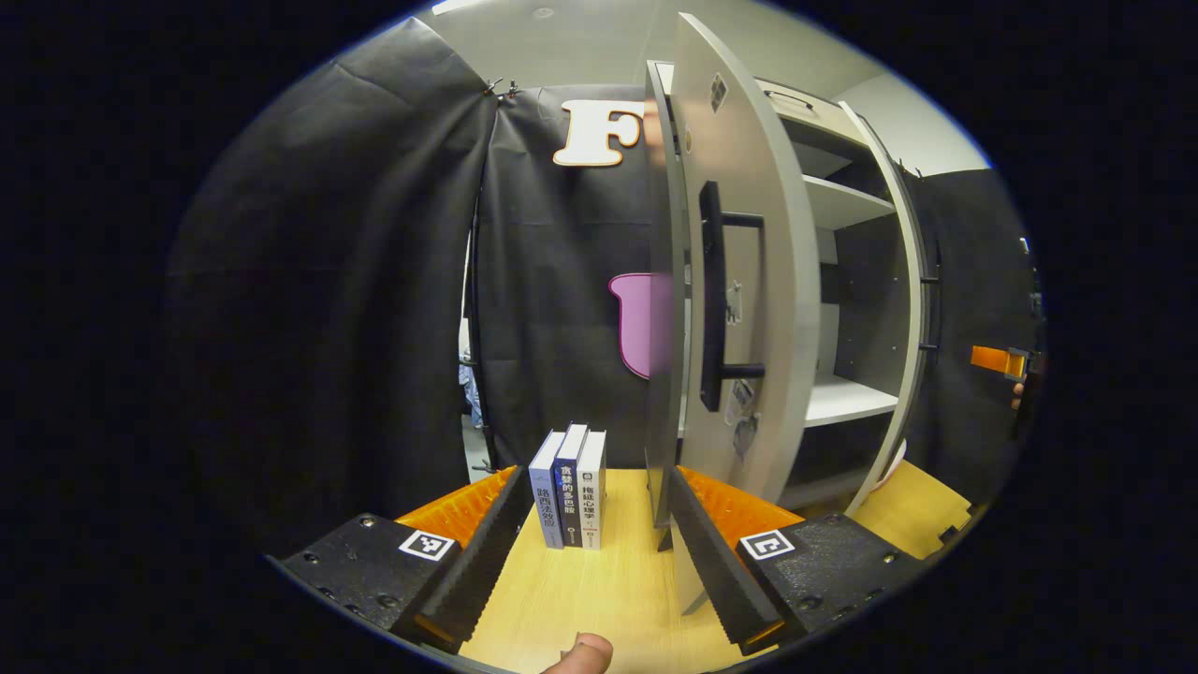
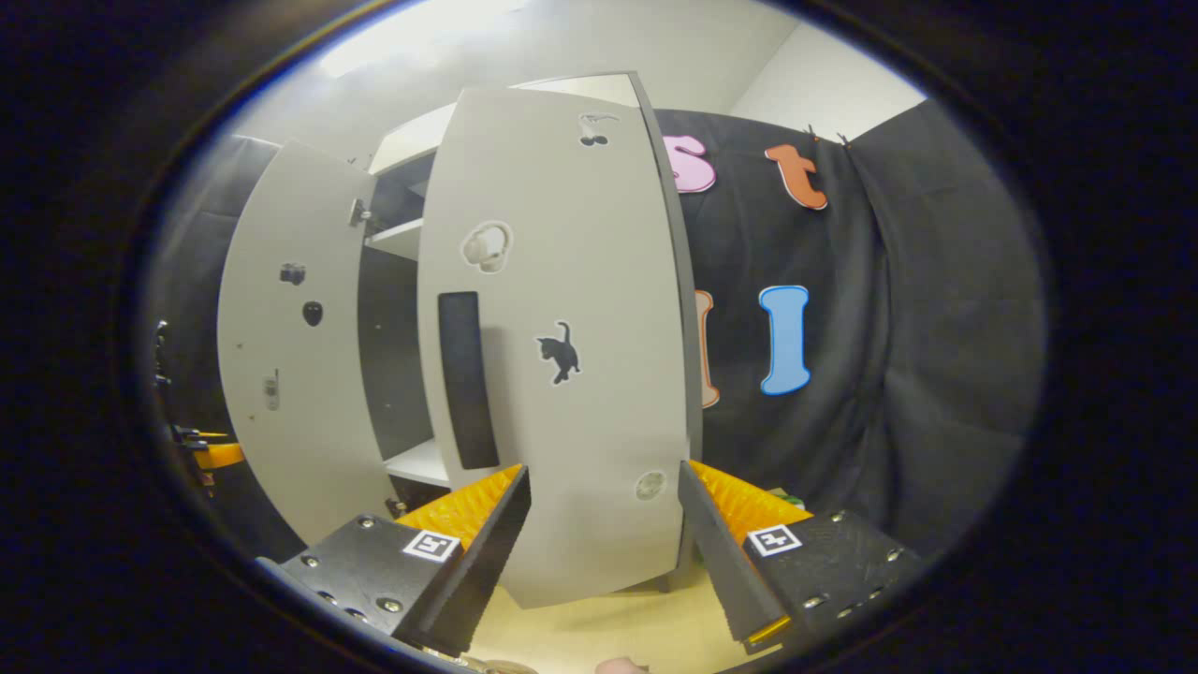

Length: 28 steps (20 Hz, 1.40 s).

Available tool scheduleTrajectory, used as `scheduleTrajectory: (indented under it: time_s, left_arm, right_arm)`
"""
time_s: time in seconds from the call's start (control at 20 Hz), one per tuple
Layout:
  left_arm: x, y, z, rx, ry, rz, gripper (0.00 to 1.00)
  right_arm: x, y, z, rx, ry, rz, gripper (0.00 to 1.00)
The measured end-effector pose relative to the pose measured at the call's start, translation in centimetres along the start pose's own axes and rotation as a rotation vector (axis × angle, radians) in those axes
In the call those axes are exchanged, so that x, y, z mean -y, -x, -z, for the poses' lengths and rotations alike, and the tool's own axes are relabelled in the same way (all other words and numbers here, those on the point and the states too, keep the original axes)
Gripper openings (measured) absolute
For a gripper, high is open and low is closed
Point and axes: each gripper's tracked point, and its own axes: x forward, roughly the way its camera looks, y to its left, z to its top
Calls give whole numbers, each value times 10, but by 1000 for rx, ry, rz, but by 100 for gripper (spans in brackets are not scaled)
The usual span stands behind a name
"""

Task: Grasp the bottle in the cabinet with the left hand and place it on the coaster, then close the right door with the right hand and the left door with the left hand.

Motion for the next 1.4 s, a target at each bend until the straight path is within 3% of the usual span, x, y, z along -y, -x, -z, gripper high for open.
scheduleTrajectory:
  time_s: [0.2,0.25,0.5,0.55,0.6,0.7,0.9,1.05,1.1,1.4]
  left_arm:
    - [-10,-25,-7,3,0,5,95]
    - [-9,-29,-15,4,-6,11,94]
    - [9,-39,-70,50,16,43,94]
    - [8,-43,-76,65,-3,28,97]
    - [7,-40,-80,73,-12,17,90]
    - [9,-41,-79,66,6,5,90]
    - [17,-37,-77,39,8,-12,92]
    - [33,-32,-78,38,16,-20,88]
    - [38,-32,-80,43,11,-21,88]
    - [60,-30,-79,45,12,-16,92]
  right_arm:
    - [-4,25,-1,13,-31,-12,93]
    - [-4,34,1,12,-32,-13,96]
    - [6,83,7,10,-72,-4,93]
    - [7,94,6,14,-76,-2,96]
    - [8,105,5,19,-72,-2,96]
    - [9,126,1,32,-51,-3,93]
    - [13,158,-5,42,-40,16,96]
    - [11,171,-13,63,-32,23,93]
    - [13,176,-14,66,-31,31,99]
    - [10,196,-11,65,-11,43,96]
